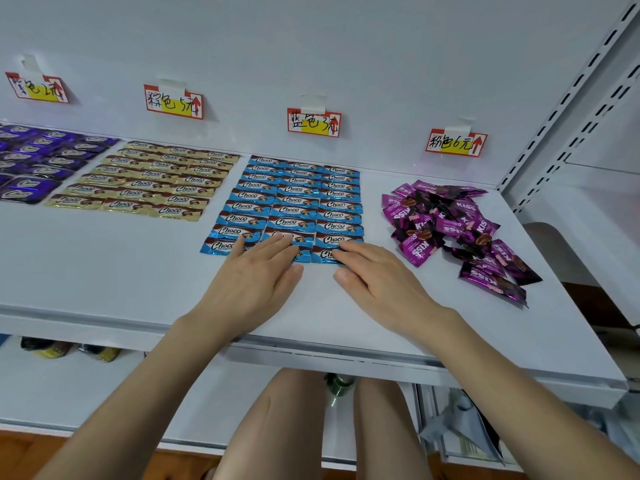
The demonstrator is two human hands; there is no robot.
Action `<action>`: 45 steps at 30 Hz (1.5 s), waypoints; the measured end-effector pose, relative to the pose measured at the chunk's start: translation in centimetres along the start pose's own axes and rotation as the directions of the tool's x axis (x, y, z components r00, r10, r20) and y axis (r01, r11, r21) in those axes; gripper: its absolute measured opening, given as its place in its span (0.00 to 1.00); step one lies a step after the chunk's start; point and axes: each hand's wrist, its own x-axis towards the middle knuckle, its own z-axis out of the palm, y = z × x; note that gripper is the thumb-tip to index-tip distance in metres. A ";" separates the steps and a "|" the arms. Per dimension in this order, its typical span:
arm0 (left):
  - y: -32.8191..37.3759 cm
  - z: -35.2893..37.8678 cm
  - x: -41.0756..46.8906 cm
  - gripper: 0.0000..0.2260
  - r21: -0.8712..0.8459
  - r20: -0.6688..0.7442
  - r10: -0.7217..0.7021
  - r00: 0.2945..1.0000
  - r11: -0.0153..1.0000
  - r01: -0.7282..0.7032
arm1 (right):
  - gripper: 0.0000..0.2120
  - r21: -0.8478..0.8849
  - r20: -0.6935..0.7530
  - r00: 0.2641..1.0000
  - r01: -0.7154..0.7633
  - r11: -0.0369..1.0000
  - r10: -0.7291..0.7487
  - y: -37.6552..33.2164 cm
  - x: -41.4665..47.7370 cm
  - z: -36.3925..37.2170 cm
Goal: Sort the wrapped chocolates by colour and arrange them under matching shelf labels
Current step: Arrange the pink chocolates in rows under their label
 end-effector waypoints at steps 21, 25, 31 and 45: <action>3.9 -2.0 -4.2 0.12 0.078 -0.353 0.128 0.927 0.991 -0.107 | 0.11 0.026 -0.202 0.977 -0.068 0.997 0.072 1.0 -5.7 -3.3; 7.4 -1.9 -4.8 0.12 0.088 -0.359 0.218 0.908 0.976 -0.200 | 0.08 -0.027 -0.251 0.963 -0.105 0.994 0.095 1.4 -10.7 -6.0; 12.6 -0.5 -5.5 0.08 0.056 -0.332 0.336 0.881 0.940 -0.337 | 0.12 -0.048 -0.351 0.909 -0.256 0.966 0.223 3.3 -17.7 -8.0; 15.5 2.7 4.2 0.16 -0.005 -0.246 0.308 0.919 0.948 -0.319 | 0.17 0.144 -0.342 0.848 -0.377 0.915 0.404 8.5 -14.1 -8.4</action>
